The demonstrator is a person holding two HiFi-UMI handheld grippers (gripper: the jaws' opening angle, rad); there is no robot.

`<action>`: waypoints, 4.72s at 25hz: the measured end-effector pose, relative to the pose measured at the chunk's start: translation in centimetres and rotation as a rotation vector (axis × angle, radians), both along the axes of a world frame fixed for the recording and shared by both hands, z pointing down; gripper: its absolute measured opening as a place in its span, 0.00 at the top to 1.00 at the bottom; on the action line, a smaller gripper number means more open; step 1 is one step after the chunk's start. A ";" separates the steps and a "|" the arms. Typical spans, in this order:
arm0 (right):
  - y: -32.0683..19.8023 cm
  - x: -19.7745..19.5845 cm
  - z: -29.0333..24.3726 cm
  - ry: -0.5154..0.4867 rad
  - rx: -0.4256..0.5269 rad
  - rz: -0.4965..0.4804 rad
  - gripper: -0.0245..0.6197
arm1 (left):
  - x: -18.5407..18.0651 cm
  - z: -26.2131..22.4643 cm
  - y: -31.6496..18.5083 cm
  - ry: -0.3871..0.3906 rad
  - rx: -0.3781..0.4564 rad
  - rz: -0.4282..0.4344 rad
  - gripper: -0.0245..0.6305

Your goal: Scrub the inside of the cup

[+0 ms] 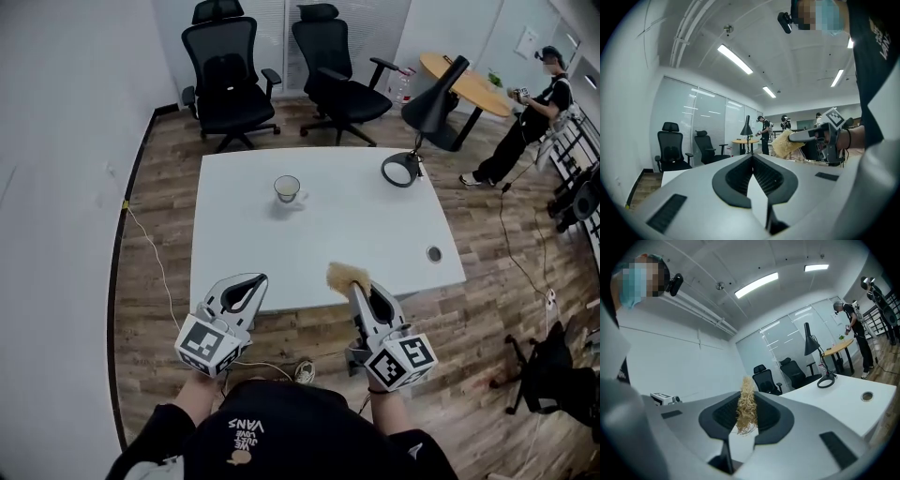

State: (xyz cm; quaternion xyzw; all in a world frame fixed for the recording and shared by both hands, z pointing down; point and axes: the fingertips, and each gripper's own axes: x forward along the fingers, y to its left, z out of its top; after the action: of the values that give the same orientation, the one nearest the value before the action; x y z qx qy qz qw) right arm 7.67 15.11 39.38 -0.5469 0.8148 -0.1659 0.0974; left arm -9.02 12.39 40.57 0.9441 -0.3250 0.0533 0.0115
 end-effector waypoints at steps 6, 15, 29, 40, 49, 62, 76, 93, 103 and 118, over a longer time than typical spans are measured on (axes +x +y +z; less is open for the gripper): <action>-1.9 1.5 0.7 -0.017 -0.006 -0.069 0.84 | -0.4 0.7 -1.1 0.004 -0.020 -0.126 0.95; -5.4 2.1 1.7 -0.042 -0.026 -0.085 0.84 | -0.6 1.2 -5.3 0.007 -0.041 -0.182 0.94; -16.1 1.0 1.6 -0.027 -0.043 -0.088 0.84 | 1.9 1.5 -15.3 0.013 -0.036 -0.094 0.94; -22.5 0.1 2.4 -0.003 -0.066 -0.075 0.84 | 1.9 3.8 -21.5 -0.005 -0.049 -0.059 0.95; -25.9 0.6 3.8 -0.006 -0.107 -0.159 0.84 | 3.3 6.1 -24.1 -0.013 -0.085 -0.097 0.94; -29.0 -0.1 5.7 0.016 -0.158 -0.215 0.84 | 3.4 11.0 -27.1 -0.019 -0.139 -0.121 0.87; -29.1 1.1 8.0 0.023 -0.205 -0.209 0.84 | 4.9 16.8 -29.8 -0.044 -0.239 -0.136 0.43; -28.4 2.8 10.6 0.039 -0.280 -0.207 0.84 | 7.3 20.7 -33.3 -0.052 -0.247 -0.129 0.35; -28.3 3.2 11.2 0.043 -0.305 -0.196 0.84 | 8.6 21.1 -34.8 -0.086 -0.214 -0.098 0.35; -28.8 3.0 11.5 0.035 -0.302 -0.212 0.84 | 9.3 21.6 -35.3 -0.114 -0.234 -0.032 0.35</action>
State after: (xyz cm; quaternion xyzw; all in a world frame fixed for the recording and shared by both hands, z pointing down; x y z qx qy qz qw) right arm 10.67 -13.71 50.88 -0.4693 0.8352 -0.2863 -0.0179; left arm 0.26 -22.88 62.16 0.9264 -0.3318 0.1444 0.1038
